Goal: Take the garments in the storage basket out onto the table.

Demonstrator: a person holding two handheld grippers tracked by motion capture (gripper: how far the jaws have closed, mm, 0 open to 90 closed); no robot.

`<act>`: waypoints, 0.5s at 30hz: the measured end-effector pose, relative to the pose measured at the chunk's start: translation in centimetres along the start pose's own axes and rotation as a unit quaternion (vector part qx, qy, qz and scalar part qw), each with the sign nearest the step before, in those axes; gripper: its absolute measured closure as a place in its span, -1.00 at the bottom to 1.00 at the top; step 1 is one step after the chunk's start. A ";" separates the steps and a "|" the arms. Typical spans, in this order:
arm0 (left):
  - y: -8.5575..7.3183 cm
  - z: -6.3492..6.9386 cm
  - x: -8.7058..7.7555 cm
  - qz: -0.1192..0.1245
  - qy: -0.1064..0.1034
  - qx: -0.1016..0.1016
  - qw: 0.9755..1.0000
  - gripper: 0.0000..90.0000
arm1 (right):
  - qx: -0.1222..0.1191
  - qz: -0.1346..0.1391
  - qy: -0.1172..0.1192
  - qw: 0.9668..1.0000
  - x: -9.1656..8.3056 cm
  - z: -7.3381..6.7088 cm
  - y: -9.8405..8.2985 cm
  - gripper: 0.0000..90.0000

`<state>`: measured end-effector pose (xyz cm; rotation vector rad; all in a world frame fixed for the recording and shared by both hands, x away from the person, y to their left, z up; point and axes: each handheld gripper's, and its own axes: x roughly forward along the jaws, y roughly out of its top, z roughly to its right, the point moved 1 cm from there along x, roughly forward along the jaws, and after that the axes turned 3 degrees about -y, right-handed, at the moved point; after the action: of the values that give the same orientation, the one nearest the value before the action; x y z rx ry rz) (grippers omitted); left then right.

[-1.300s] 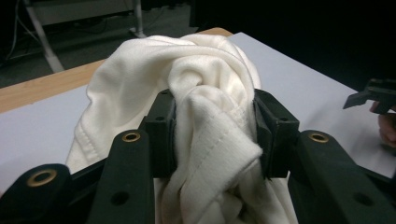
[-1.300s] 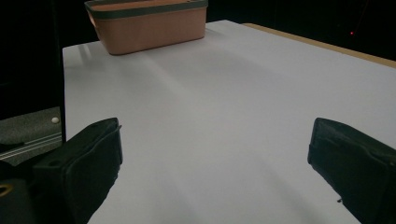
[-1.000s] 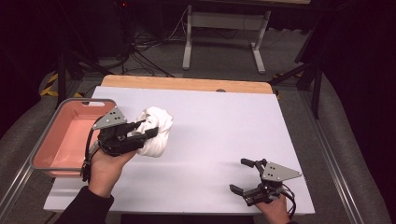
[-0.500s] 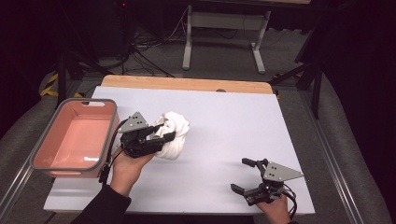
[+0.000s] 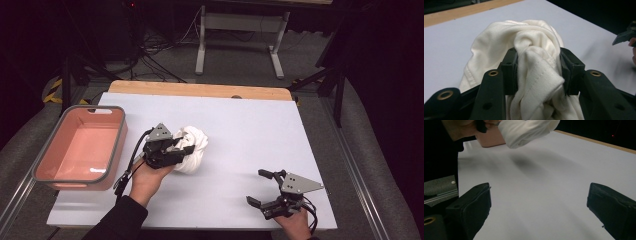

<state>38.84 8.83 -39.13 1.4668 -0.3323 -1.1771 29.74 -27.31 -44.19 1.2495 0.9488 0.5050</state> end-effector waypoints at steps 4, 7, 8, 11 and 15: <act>-0.3 0.1 1.0 -0.012 -0.006 -0.004 1.000 0.24 | 0.000 0.000 0.000 1.000 0.0 0.0 0.0 -0.88; -0.4 0.1 1.8 -0.027 -0.014 -0.007 1.000 0.24 | 0.001 0.000 0.000 1.000 -0.1 0.1 0.1 -0.88; -0.5 0.2 2.1 -0.030 -0.017 -0.009 0.999 0.24 | 0.001 0.001 0.000 1.000 -0.1 0.1 0.1 -0.88; -0.6 0.3 3.0 -0.044 -0.023 -0.004 0.999 0.24 | 0.002 0.002 -0.002 1.000 -0.3 0.2 0.2 -0.88; -0.8 0.5 4.0 -0.062 -0.026 -0.010 0.998 0.23 | 0.001 0.002 -0.001 1.000 -0.3 0.2 0.2 -0.88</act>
<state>39.89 5.78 -41.62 1.4583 -0.2672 -1.3162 29.79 -27.59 -43.94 1.2541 0.9458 0.5044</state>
